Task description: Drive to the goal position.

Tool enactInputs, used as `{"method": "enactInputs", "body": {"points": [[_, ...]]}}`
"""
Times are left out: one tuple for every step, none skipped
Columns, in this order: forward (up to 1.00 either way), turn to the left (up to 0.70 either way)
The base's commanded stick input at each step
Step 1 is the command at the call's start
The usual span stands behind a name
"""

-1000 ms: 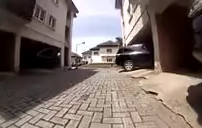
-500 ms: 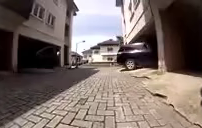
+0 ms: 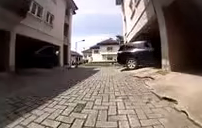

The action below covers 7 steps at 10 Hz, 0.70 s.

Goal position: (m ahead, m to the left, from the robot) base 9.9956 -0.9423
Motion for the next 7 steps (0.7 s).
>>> {"method": "enactInputs", "body": {"points": [[0.5,0.0],[0.5,-0.5],[0.5,-0.5],[0.5,-0.5],[0.5,-0.31],[0.5,0.0],[0.5,0.0]]}}
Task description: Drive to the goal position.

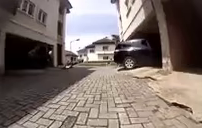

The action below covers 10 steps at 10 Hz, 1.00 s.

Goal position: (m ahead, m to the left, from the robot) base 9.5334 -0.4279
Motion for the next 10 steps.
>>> {"method": "enactInputs", "body": {"points": [[0.5,0.0],[0.5,0.0],[0.5,0.0],[0.5,0.0],[0.5,0.0],[0.5,0.0],[0.5,0.0],[0.5,0.0],[0.5,0.0],[0.5,0.0]]}}
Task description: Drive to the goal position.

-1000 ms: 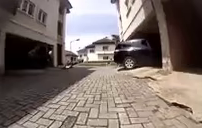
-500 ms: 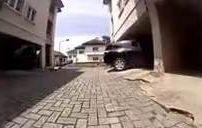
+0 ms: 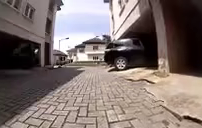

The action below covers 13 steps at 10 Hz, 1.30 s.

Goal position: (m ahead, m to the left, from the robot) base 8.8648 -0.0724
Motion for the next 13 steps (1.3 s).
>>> {"method": "enactInputs", "body": {"points": [[0.5,0.0],[0.5,0.0],[0.5,0.0],[0.5,0.0],[0.5,0.0],[0.5,0.0],[0.5,0.0],[0.5,0.0],[0.5,0.0],[0.5,0.0],[0.5,0.0],[0.5,0.0],[0.5,0.0]]}}
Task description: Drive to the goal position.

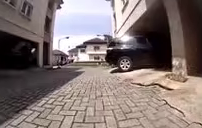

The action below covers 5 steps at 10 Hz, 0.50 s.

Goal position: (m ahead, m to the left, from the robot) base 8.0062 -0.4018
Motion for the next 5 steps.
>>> {"method": "enactInputs", "body": {"points": [[0.5,0.0],[0.5,0.0],[0.5,0.0],[0.5,0.0],[0.5,0.0]]}}
